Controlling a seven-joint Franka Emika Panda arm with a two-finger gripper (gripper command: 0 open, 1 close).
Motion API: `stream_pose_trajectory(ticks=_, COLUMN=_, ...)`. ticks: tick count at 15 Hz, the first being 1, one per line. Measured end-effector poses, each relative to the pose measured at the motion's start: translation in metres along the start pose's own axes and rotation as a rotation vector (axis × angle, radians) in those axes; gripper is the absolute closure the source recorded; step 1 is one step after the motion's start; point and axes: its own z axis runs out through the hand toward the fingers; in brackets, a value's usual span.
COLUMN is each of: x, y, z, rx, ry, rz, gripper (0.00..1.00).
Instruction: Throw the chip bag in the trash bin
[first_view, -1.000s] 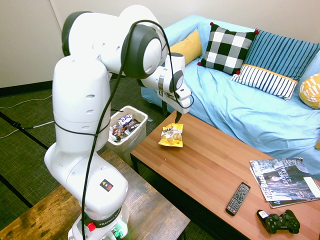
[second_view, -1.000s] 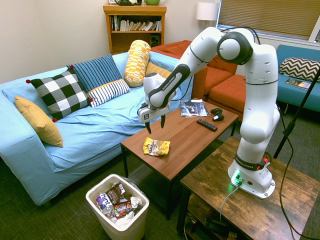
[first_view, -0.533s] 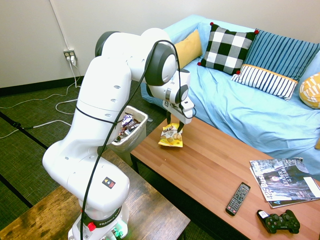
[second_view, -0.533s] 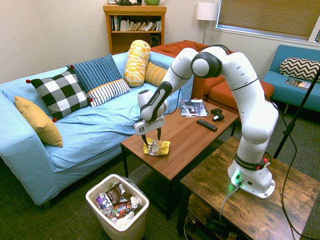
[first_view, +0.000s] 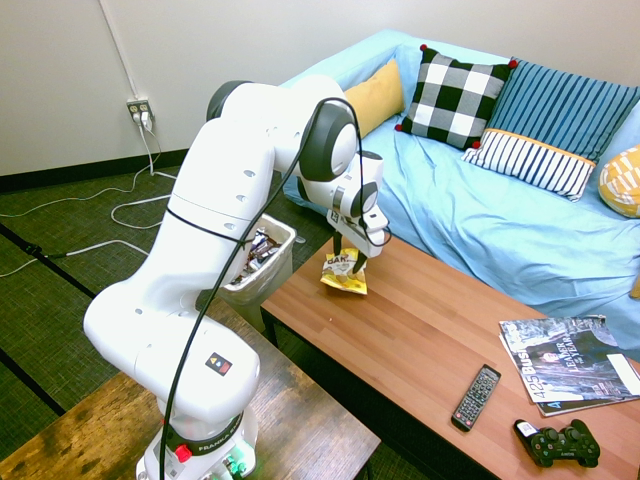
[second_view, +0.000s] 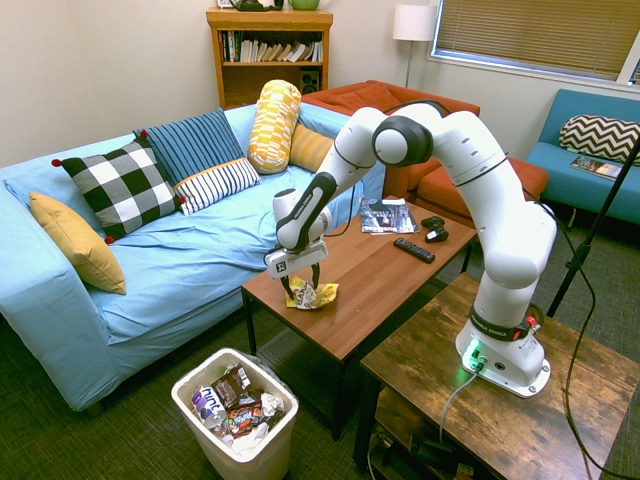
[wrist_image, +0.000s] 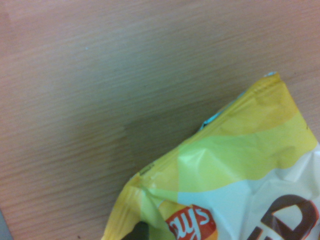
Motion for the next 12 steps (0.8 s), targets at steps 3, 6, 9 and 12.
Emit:
stream_pose_trajectory(ticks=3, x=0.0028, y=0.0018, z=0.0032, rx=-0.004, ry=-0.012, rz=0.004, gripper=1.00)
stream_pose_trajectory(ticks=6, x=0.0026, y=0.0020, z=0.0032, rx=-0.007, ry=-0.027, rz=0.005, gripper=1.00)
stream_pose_trajectory(ticks=9, x=0.0033, y=0.0030, z=0.0062, rx=-0.008, ry=-0.038, rz=0.006, gripper=1.00)
stream_pose_trajectory(ticks=12, x=0.0042, y=0.0037, z=0.0075, rx=-0.008, ry=-0.042, rz=0.005, gripper=1.00)
